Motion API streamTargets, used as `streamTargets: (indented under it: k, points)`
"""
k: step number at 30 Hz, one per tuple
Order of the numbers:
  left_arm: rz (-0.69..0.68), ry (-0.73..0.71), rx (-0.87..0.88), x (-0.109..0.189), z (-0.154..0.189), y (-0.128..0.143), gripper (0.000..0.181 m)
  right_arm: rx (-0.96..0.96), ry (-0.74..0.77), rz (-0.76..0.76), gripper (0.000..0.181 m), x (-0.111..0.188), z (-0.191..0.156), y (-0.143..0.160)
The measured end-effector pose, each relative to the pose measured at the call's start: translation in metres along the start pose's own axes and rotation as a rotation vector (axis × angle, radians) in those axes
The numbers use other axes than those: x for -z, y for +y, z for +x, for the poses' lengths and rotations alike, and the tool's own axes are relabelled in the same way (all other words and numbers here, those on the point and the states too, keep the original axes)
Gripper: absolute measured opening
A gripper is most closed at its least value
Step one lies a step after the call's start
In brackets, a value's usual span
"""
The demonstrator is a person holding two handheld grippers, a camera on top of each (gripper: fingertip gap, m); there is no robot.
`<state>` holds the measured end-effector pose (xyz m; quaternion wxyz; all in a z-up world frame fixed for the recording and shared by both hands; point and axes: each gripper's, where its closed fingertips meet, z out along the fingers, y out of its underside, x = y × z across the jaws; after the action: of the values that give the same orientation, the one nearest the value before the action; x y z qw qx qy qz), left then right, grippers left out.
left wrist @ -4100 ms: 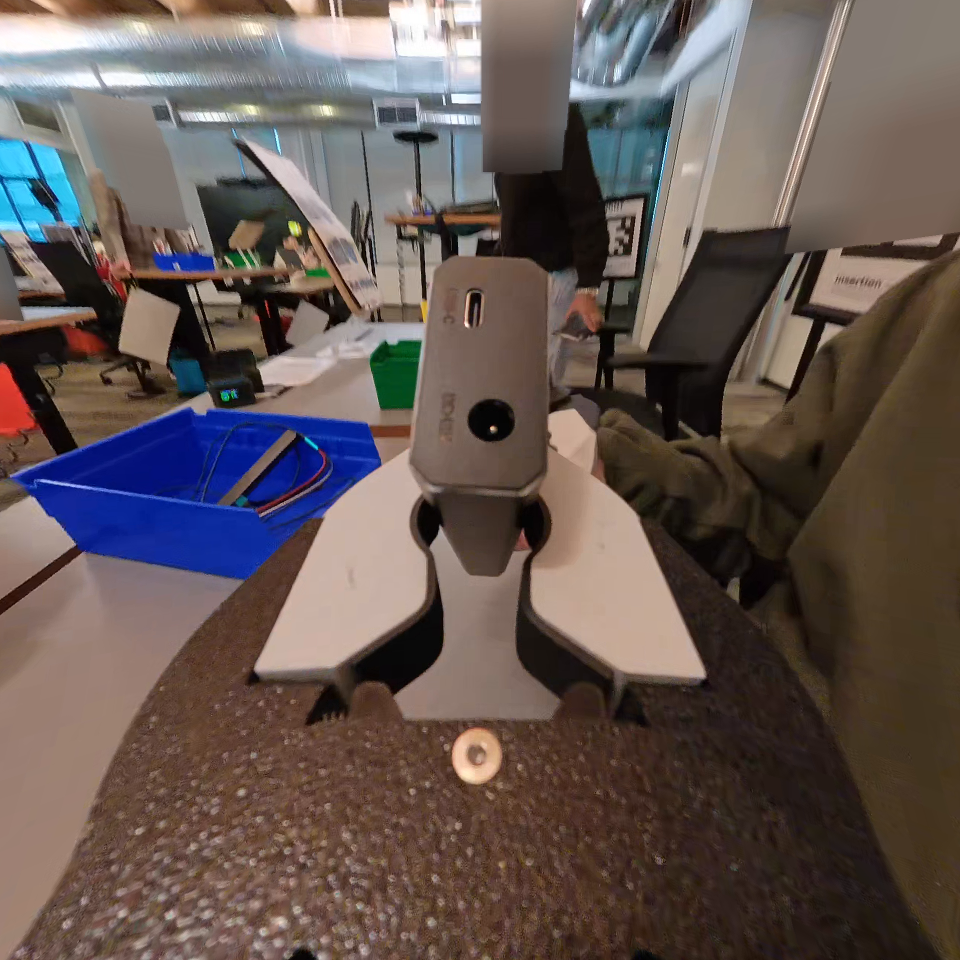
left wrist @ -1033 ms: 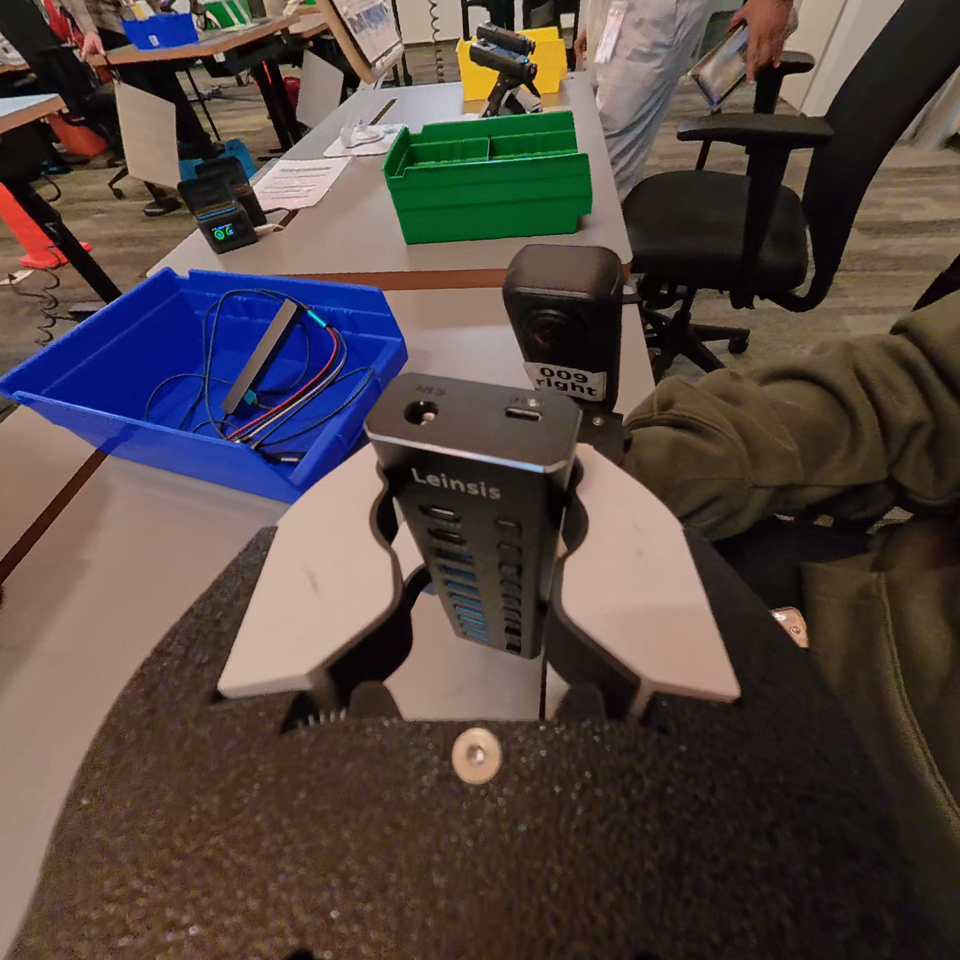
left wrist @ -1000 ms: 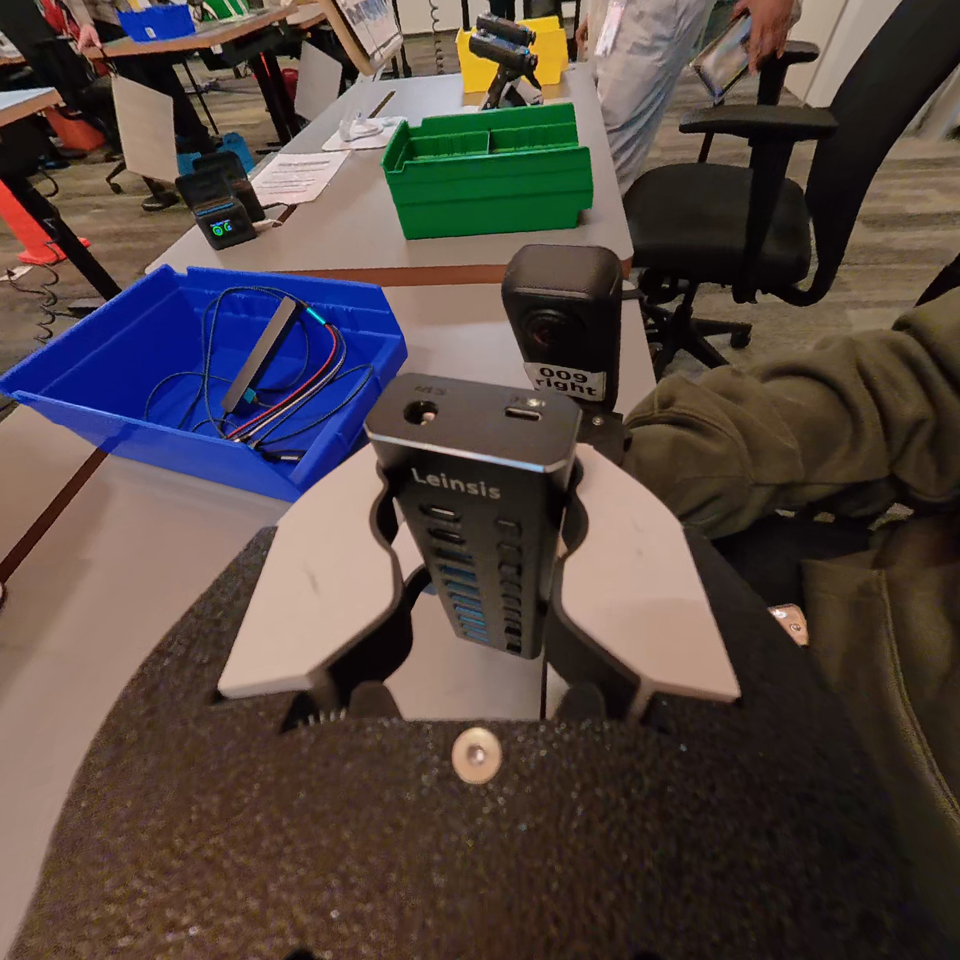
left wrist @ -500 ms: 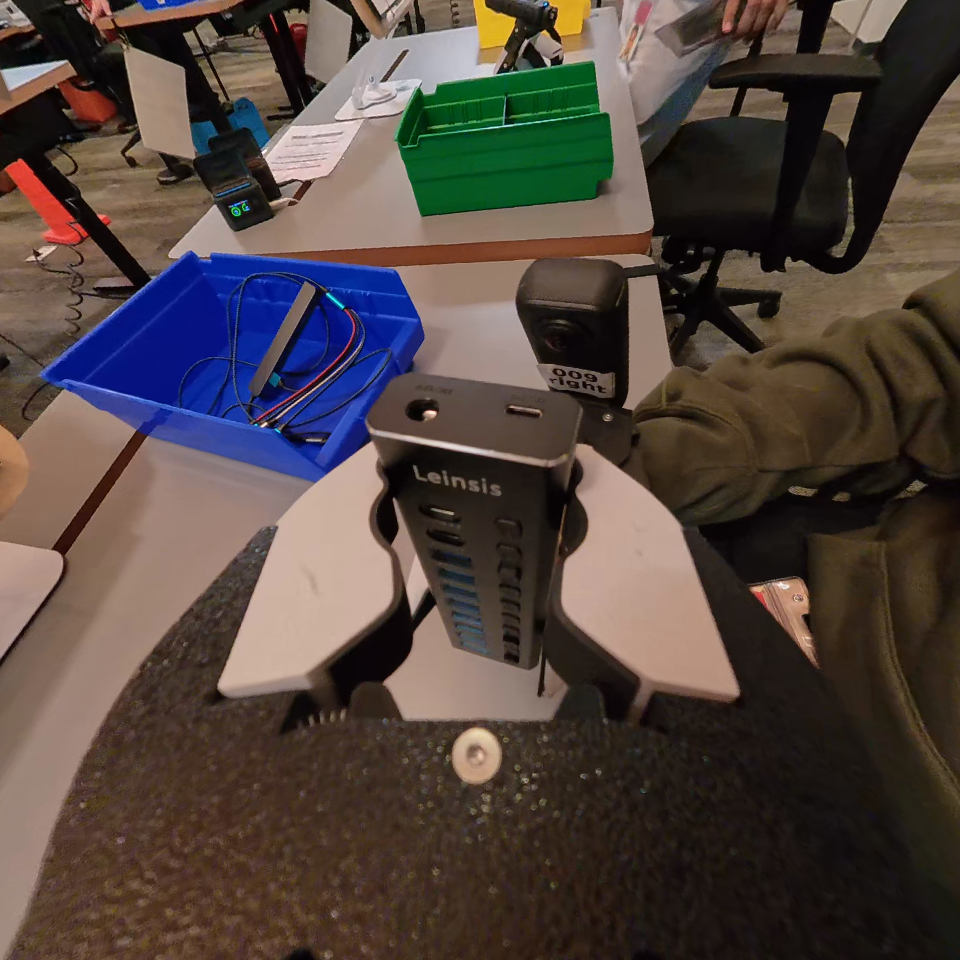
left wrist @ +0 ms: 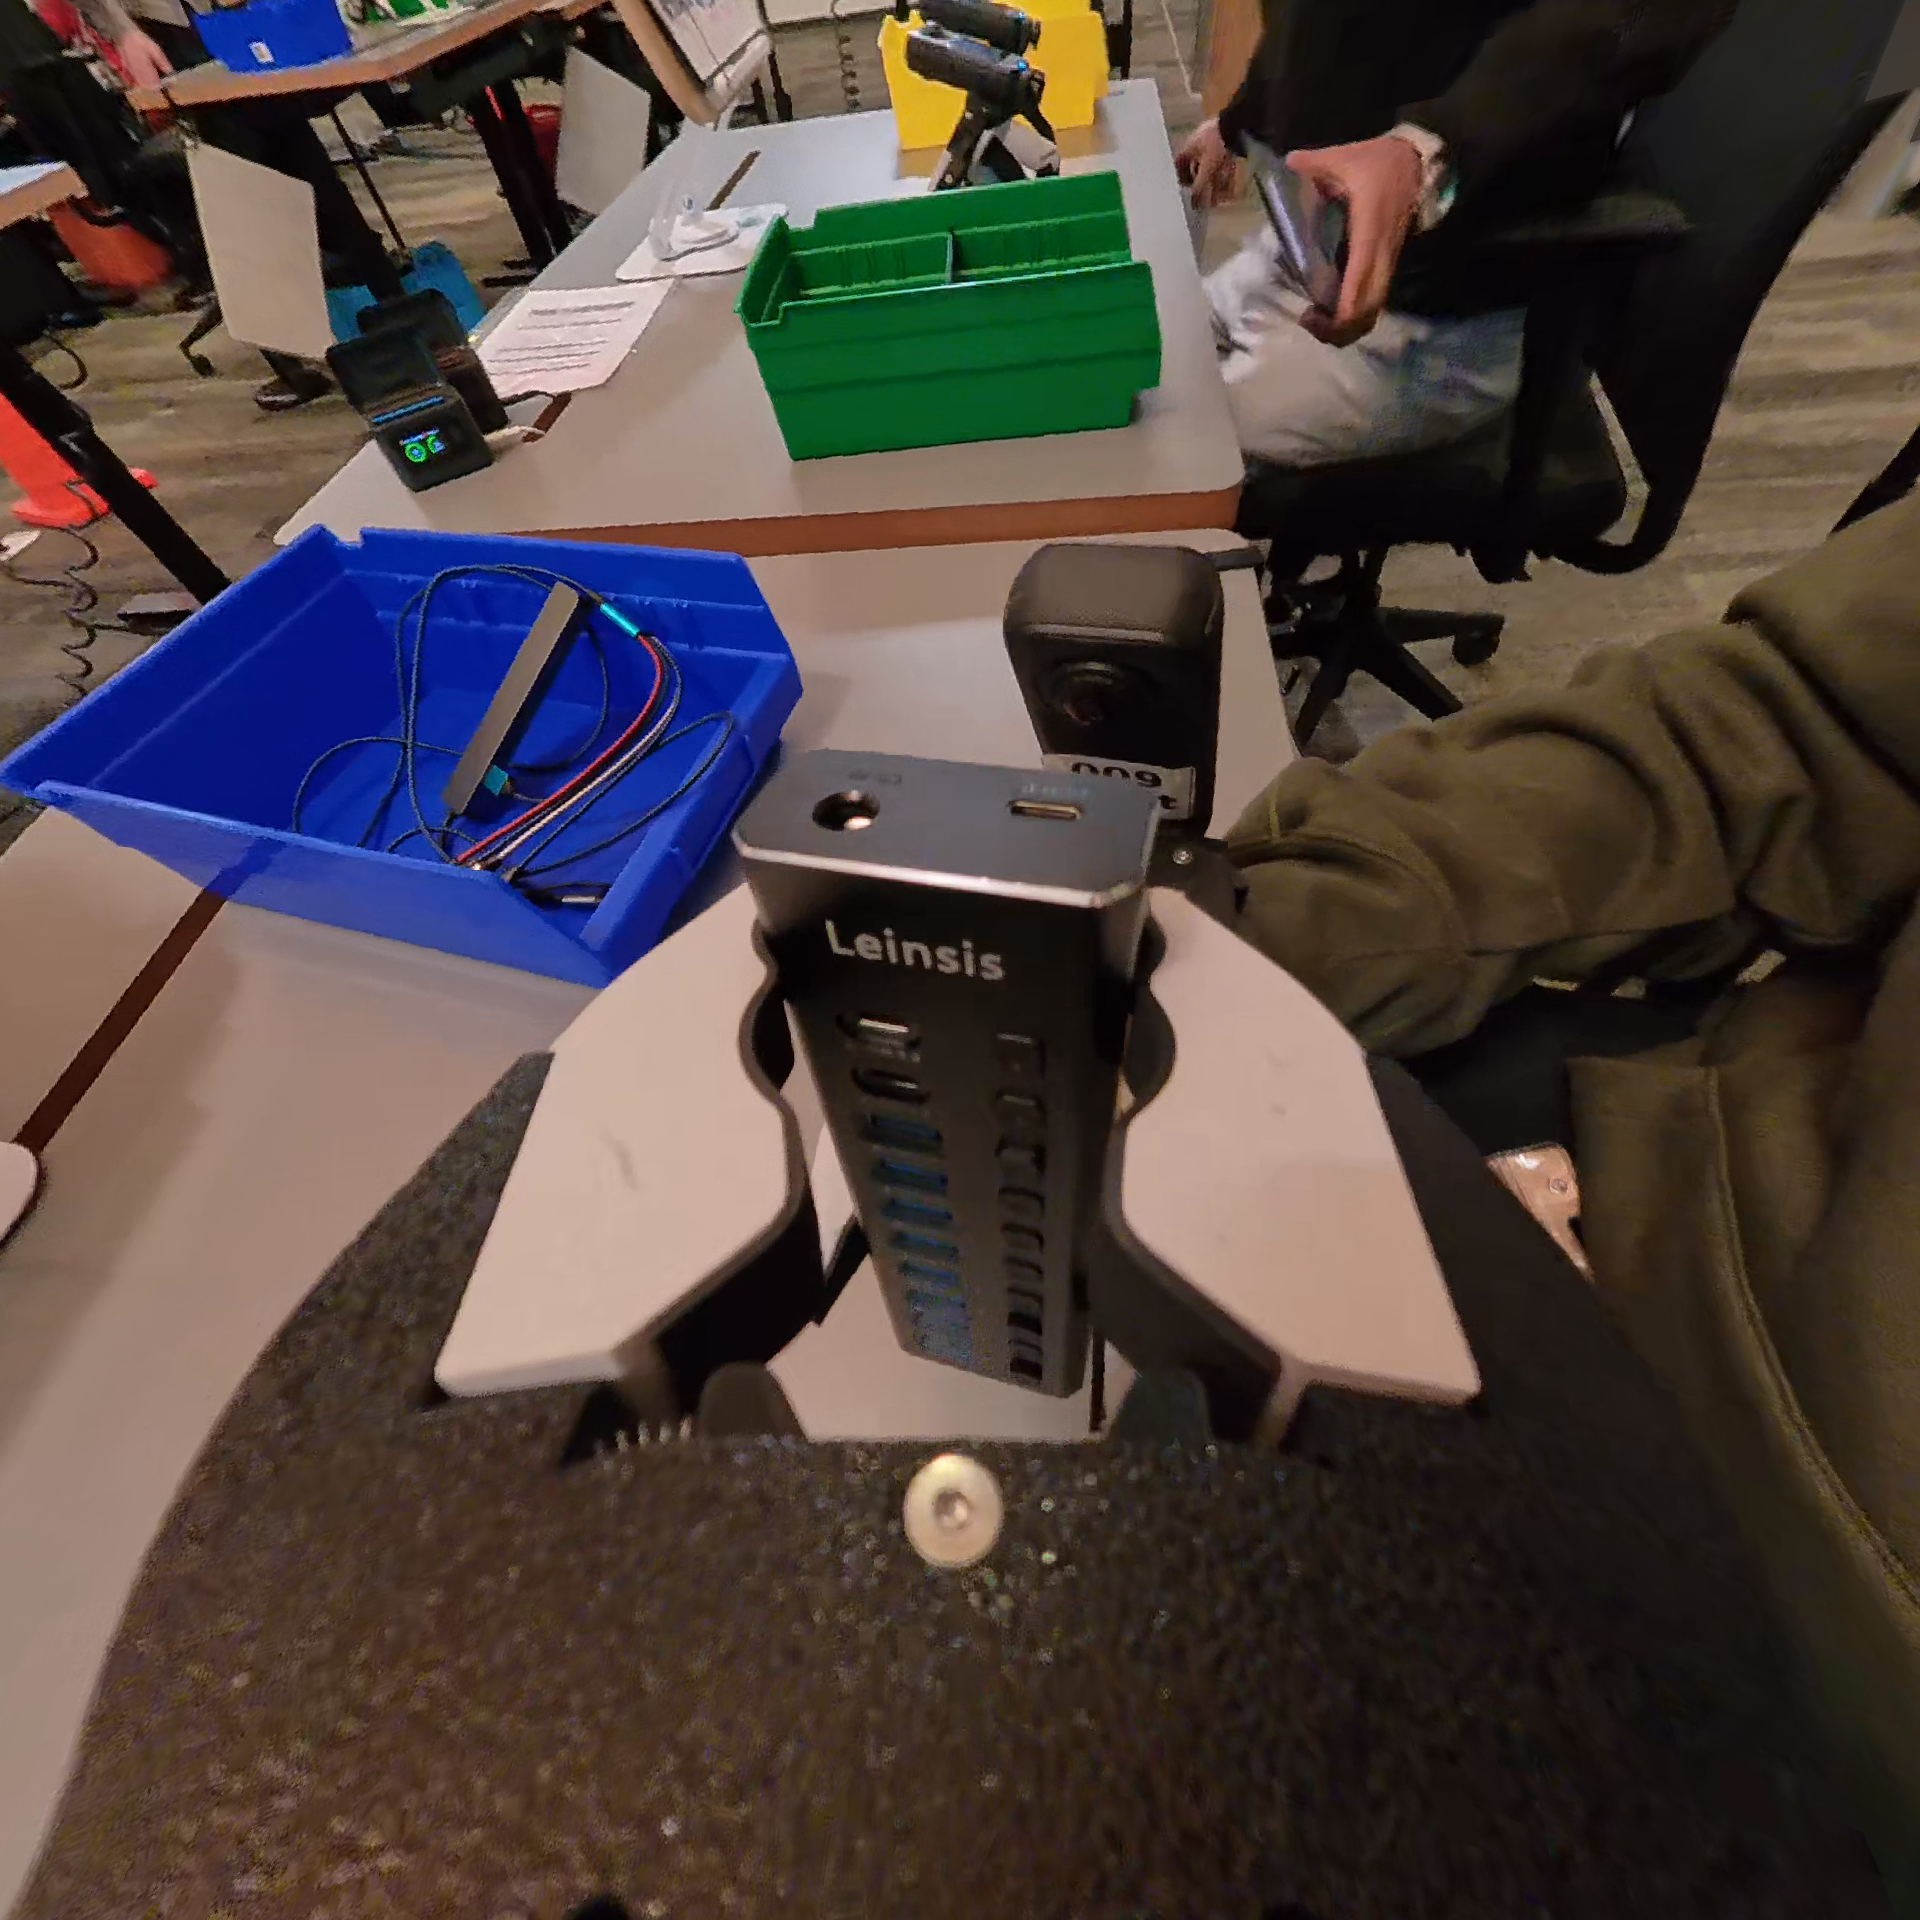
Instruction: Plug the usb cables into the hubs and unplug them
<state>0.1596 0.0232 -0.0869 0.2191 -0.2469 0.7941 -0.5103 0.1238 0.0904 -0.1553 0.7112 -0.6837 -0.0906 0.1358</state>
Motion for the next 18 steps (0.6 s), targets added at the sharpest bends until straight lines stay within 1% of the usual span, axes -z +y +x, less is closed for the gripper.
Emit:
streamTargets:
  k: [3, 6, 8, 11, 13, 18]
  points:
    - [0.050, -0.030, 0.027, -0.003, -0.003, -0.001, 0.061, 0.020, 0.031, -0.023, 0.062, 0.003, 0.008, 0.008]
    - [0.130, -0.070, 0.052, -0.002, -0.008, -0.008, 0.072, -0.003, 0.039, -0.022, 0.062, 0.008, 0.015, 0.011]
    - [0.188, -0.085, 0.072, 0.001, -0.010, -0.013, 0.076, -0.016, 0.066, -0.009, 0.062, 0.014, 0.024, 0.011]
    - [0.239, -0.096, 0.089, 0.008, -0.011, -0.014, 0.077, -0.067, 0.065, 0.023, 0.062, 0.027, 0.036, 0.009]
    - [0.243, -0.115, 0.094, 0.012, -0.012, -0.007, 0.076, -0.105, 0.052, 0.050, 0.062, 0.036, 0.042, 0.006]
    - [0.184, -0.117, 0.119, 0.011, -0.005, 0.030, 0.073, -0.115, 0.006, 0.099, 0.062, 0.052, 0.045, -0.001]
